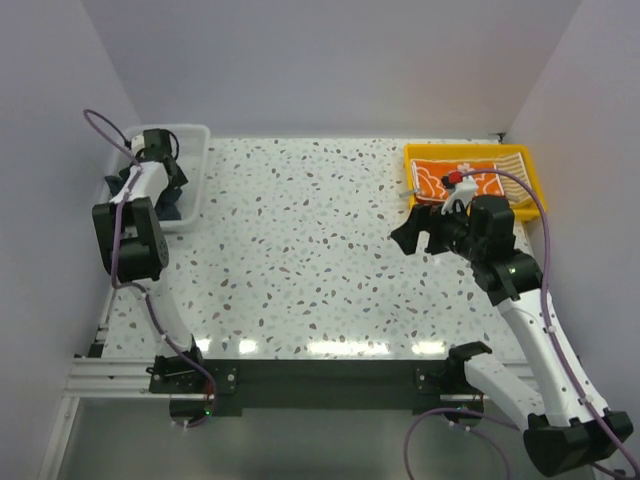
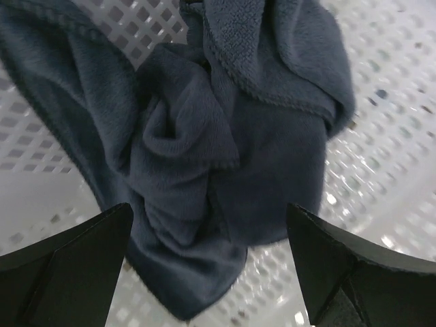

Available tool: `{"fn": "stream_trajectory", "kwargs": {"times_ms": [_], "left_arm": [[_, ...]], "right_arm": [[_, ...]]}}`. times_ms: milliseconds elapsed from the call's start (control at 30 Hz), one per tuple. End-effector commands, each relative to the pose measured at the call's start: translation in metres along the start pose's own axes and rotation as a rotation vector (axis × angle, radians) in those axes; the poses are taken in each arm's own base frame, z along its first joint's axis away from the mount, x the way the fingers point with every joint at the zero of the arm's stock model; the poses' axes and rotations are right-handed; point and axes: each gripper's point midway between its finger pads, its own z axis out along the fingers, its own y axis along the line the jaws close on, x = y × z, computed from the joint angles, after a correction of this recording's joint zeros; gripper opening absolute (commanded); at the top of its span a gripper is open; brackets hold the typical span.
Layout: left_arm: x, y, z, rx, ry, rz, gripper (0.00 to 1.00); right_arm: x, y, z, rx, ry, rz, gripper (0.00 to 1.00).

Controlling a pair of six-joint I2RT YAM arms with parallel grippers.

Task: Fold and stack the towels
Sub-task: Grab crumpled towel

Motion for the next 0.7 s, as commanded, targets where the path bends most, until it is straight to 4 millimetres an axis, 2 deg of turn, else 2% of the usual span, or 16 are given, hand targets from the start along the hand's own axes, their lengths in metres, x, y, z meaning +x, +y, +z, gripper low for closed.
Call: {"fn": "stream_trajectory", "kwargs": {"times_ms": [0,67,100,167,200,267,300,333,367,433,467,533,600,633,667], "left_arm": [[-0.015,0.0,0.031,-0.068,-0.043,-0.029,1.0],[-0.016,-0.002,0.047,-0.062,-0.037,-0.04,0.98],[-0.008,-0.006,0.058,-0.055,-0.019,-0.029,0.92],[-0.006,-0.015,0.067,-0.017,-0.02,-0.026,0.81],[0.001,-0.017,0.072,-0.008,-0.009,-0.008,0.6],[-0.001,-0.023,0.071,0.023,-0.012,-0.004,0.3],[-0.004,-0.023,0.068,0.04,-0.018,0.008,0.1],[-0.009,-0.025,0.062,0.056,-0.032,0.008,0.01],[-0.026,-0.022,0.047,0.061,-0.068,-0.005,0.0],[-0.047,-0.019,0.025,0.074,-0.115,-0.017,0.0],[-0.07,-0.015,0.001,0.094,-0.166,-0.038,0.0],[-0.095,-0.02,-0.034,0.136,-0.225,-0.044,0.0],[-0.133,-0.019,-0.085,0.173,-0.318,-0.066,0.0],[-0.134,-0.029,-0.107,0.201,-0.327,-0.045,0.0],[-0.154,-0.031,-0.141,0.24,-0.385,-0.06,0.0]], "right_arm": [[-0.003,0.01,0.006,-0.065,-0.009,-0.042,0.99],[0.0,0.009,0.009,-0.066,0.001,-0.04,0.99],[0.001,0.008,0.01,-0.064,0.008,-0.038,0.99],[0.002,0.006,0.011,-0.056,0.017,-0.039,0.99],[0.004,0.005,0.012,-0.049,0.027,-0.039,0.99],[0.004,0.004,0.012,-0.044,0.03,-0.041,0.99],[0.005,0.003,0.012,-0.037,0.037,-0.039,0.99],[0.003,0.003,0.011,-0.035,0.035,-0.045,0.99],[0.004,0.002,0.01,-0.031,0.038,-0.044,0.99],[0.004,0.001,0.009,-0.026,0.041,-0.046,0.99],[0.003,0.002,0.009,-0.026,0.04,-0.046,0.99],[0.001,0.003,0.008,-0.027,0.034,-0.048,0.99],[-0.003,0.004,0.007,-0.03,0.029,-0.048,0.99],[-0.004,0.004,0.007,-0.03,0.029,-0.049,0.99],[-0.005,0.005,0.006,-0.03,0.026,-0.05,0.99]]}}
